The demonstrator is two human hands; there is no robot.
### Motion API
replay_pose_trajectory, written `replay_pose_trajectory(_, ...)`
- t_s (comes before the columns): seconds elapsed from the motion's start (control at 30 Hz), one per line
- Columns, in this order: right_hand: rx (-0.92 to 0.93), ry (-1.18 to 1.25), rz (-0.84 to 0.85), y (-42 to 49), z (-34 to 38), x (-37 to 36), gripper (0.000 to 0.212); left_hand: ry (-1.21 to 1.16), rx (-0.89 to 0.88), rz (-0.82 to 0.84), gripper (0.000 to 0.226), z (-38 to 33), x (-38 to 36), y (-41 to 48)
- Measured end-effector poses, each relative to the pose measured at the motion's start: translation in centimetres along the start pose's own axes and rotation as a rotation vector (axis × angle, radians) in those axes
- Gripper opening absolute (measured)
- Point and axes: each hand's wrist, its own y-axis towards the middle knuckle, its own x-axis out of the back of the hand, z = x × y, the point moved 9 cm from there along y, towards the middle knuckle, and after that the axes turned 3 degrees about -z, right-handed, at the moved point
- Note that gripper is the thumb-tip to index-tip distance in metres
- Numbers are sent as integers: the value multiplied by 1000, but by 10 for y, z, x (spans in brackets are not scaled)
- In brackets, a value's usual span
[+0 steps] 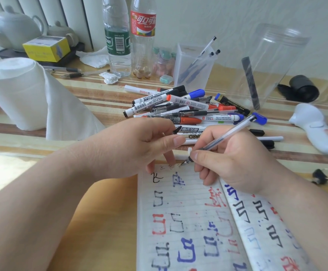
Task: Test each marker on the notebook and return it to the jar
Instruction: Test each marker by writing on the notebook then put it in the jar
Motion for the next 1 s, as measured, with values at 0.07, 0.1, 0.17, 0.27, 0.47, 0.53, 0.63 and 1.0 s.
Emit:
replay_pose_trajectory(0.07,2,-8,-3,0,-1,1,10,-4,7,3,45,0,0,0)
replay_pose_trajectory(0.1,7,-15,-7,0,-1,2,15,-4,9,2,43,1,0,0)
replay_pose_trajectory(0.17,17,-1,-26,0,0,4,17,-1,12,5,38,1,-1,0)
replay_pose_trajectory(0.27,55,111,-117,-1,4,12,7,19,19,20,33,0,-2,1)
replay_pose_trajectory(0.47,204,374,-137,-10,22,21,5,98,33,6,43,3,-1,0)
replay_pose_trajectory(0.53,227,384,-113,-13,24,18,6,114,19,-3,47,1,-1,0)
replay_pose_trajectory(0.63,261,386,-109,-16,28,15,6,131,6,-3,52,-2,-1,0)
replay_pose_trajectory(1.0,219,287,-50,-16,24,3,6,174,-115,-56,56,-14,-4,-1)
